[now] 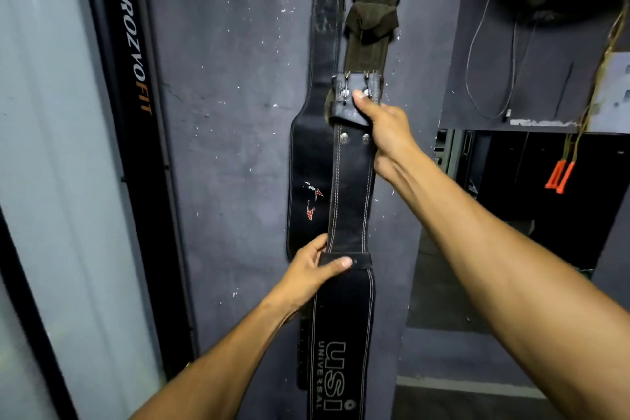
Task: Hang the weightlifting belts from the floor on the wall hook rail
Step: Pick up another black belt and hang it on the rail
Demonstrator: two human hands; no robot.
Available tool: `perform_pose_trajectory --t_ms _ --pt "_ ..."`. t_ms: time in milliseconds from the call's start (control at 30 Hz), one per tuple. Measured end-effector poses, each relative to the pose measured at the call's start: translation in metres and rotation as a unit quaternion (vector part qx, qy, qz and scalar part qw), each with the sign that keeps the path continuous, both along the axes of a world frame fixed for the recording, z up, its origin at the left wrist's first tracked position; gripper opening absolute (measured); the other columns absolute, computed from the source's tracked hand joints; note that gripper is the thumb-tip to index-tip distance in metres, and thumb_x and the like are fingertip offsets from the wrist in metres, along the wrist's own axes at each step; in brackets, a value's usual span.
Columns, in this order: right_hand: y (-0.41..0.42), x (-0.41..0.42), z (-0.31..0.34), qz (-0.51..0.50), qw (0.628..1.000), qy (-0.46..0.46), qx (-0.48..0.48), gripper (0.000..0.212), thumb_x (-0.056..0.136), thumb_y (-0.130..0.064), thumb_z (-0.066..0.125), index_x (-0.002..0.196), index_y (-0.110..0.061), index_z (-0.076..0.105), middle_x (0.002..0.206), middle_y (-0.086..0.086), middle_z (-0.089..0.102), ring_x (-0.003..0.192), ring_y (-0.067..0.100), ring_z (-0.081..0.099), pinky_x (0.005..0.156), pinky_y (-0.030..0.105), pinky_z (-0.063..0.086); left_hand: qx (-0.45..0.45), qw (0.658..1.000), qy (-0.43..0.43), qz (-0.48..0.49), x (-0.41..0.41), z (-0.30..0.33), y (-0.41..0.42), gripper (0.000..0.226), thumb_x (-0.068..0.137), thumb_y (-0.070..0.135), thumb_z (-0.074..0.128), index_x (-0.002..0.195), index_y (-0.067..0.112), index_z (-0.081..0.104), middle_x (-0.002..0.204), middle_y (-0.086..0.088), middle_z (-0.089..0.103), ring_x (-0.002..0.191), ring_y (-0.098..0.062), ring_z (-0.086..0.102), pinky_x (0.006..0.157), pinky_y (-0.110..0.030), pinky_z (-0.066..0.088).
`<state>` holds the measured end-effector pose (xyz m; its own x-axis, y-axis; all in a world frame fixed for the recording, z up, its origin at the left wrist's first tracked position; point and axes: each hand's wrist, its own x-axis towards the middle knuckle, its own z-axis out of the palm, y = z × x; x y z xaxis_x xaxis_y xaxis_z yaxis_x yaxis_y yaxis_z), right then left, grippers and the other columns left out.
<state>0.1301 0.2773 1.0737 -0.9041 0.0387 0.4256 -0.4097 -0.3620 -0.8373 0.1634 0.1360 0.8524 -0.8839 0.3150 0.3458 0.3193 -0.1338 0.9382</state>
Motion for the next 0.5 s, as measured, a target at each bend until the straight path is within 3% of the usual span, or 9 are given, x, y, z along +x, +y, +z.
perform_pose_trajectory --t_ms 67,233,367,500 --pt "0.004 -0.001 0.009 0.009 1.000 0.000 -0.014 0.015 0.096 -0.017 0.071 0.096 -0.002 0.075 0.076 0.013 0.079 0.064 0.025 0.076 0.072 0.046 0.065 -0.030 0.999 -0.044 0.005 0.004 -0.020 -0.003 0.056 0.082 0.017 0.083 0.134 0.019 0.061 0.127 0.000 0.074 0.122 -0.017 0.068 0.107 -0.029 0.052" --pt "0.006 -0.003 0.023 0.016 1.000 0.000 -0.016 0.017 0.094 -0.016 0.074 0.098 0.001 0.075 0.076 0.016 0.079 0.064 0.029 0.076 0.062 0.042 0.064 -0.040 0.995 -0.088 0.034 0.005 -0.048 -0.002 0.028 0.087 0.019 0.080 0.113 0.029 0.074 0.117 0.003 0.078 0.111 -0.015 0.074 0.089 -0.022 0.058" --pt "0.006 -0.003 0.032 0.011 1.000 -0.003 -0.003 0.027 0.094 -0.019 0.075 0.108 0.004 0.075 0.084 0.019 0.078 0.067 0.030 0.076 0.069 0.045 0.065 -0.080 0.992 -0.098 -0.002 0.003 -0.060 -0.011 0.053 0.082 0.019 0.084 0.131 0.020 0.064 0.123 0.004 0.076 0.117 -0.014 0.071 0.097 -0.025 0.057" --pt "0.004 -0.001 0.044 0.019 1.000 0.012 0.004 0.018 0.094 -0.017 0.075 0.095 0.001 0.075 0.082 0.020 0.078 0.069 0.032 0.076 0.075 0.052 0.064 -0.145 0.983 -0.107 0.022 0.000 -0.091 -0.019 0.041 0.086 0.010 0.080 0.124 0.005 0.067 0.118 -0.008 0.077 0.113 -0.022 0.073 0.100 -0.034 0.057"
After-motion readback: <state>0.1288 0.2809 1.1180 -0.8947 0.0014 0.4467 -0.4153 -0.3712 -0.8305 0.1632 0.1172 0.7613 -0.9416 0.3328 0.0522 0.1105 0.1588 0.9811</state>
